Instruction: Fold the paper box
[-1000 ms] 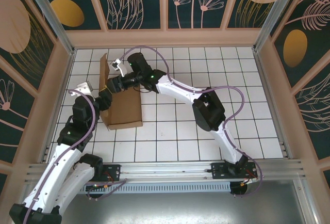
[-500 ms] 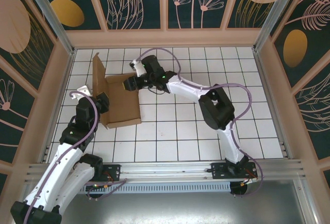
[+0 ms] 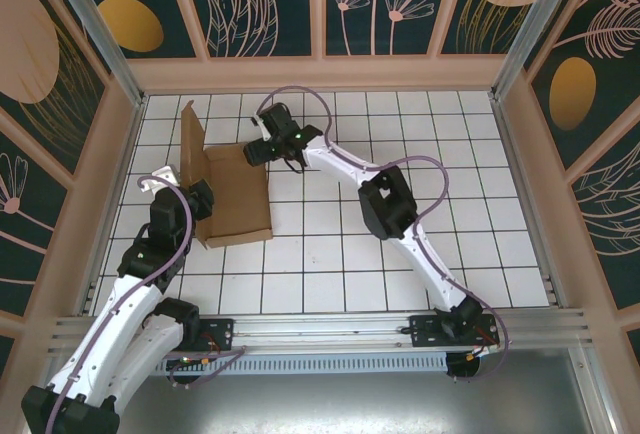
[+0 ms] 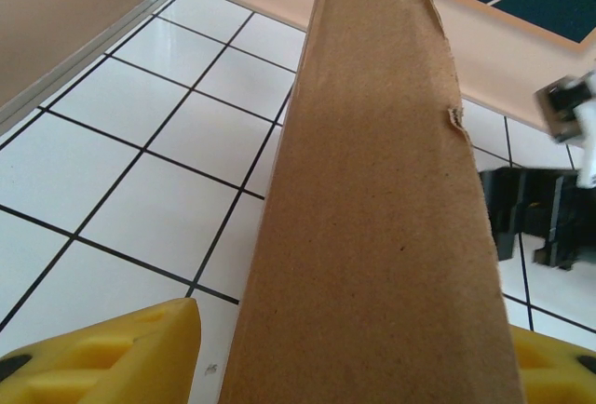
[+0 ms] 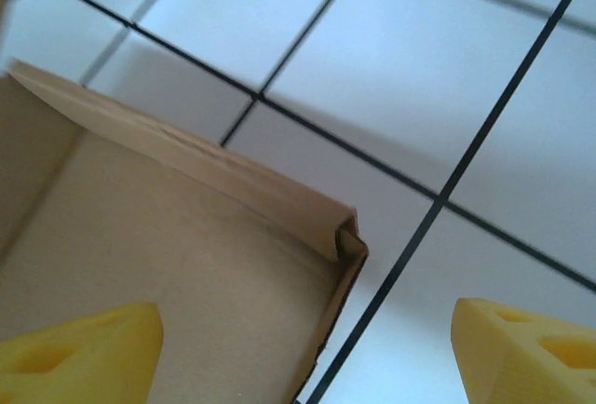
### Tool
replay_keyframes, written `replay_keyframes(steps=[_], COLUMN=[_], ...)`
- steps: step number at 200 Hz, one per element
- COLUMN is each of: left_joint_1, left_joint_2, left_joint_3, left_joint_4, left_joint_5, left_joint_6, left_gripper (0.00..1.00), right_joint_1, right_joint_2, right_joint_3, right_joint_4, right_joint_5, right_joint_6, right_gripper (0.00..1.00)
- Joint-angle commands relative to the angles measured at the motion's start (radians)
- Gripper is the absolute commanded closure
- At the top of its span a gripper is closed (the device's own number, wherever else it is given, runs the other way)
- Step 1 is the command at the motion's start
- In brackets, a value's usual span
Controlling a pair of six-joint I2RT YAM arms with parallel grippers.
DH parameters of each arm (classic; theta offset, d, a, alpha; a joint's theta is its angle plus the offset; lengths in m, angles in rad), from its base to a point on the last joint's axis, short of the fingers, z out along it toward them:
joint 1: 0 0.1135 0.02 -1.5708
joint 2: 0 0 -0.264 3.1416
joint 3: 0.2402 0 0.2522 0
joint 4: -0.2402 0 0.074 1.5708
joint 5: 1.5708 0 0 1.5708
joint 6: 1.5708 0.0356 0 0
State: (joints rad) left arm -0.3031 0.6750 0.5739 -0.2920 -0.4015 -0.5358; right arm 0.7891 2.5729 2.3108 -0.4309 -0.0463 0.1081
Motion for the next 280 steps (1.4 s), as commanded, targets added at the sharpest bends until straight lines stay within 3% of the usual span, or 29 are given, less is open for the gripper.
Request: replay_keyframes(steps=[1, 51, 78, 123, 174, 205, 226, 242, 280], left_joint_1=[0.001, 0.002, 0.002, 0.002, 0.001, 0.002, 0.002, 0.002, 0.002], left_joint_2=[0.004, 0.022, 0.071, 0.199, 0.366, 0.42, 0.463, 0.495, 0.526], left_joint_3=[-0.011, -0.013, -0.013, 0.046, 0.103, 0.156, 0.185, 0.199, 0.21], left_joint_4=[0.021, 0.04, 0.074, 0.153, 0.27, 0.281, 0.284, 0.298, 0.34], left_joint_5=[0.004, 0.031, 0.071, 0.093, 0.231, 0.32, 0.347, 0.377, 0.381], left_joint_6=[0.007, 0.004, -0.007, 0.014, 0.065, 0.144, 0.181, 0.209, 0.252], left_gripper=[0.4, 0.38, 0.35, 0.33, 0.32, 0.31, 0.3, 0.31, 0.31], right_joint_1=[0.001, -0.023, -0.067, -0.082, 0.009, 0.068, 0.059, 0.0, -0.155], right_joint_2=[0.031, 0.022, -0.154, -0.448, -0.735, -0.891, -1.006, -1.05, -0.863], right_joint_3=[0.051, -0.038, -0.333, -0.799, -1.22, -1.304, -1.333, -1.337, -1.165], right_joint_4=[-0.074, -0.075, 0.082, 0.274, 0.429, 0.389, 0.376, 0.417, 0.461], right_joint_5=[0.029, 0.144, 0.156, 0.152, 0.087, 0.179, 0.264, 0.245, 0.071], right_joint_6=[-0.016, 0.033, 0.131, 0.212, 0.355, 0.303, 0.184, 0.073, -0.171], right_gripper=[0.18, 0.29, 0.35, 0.34, 0.31, 0.27, 0.27, 0.29, 0.31])
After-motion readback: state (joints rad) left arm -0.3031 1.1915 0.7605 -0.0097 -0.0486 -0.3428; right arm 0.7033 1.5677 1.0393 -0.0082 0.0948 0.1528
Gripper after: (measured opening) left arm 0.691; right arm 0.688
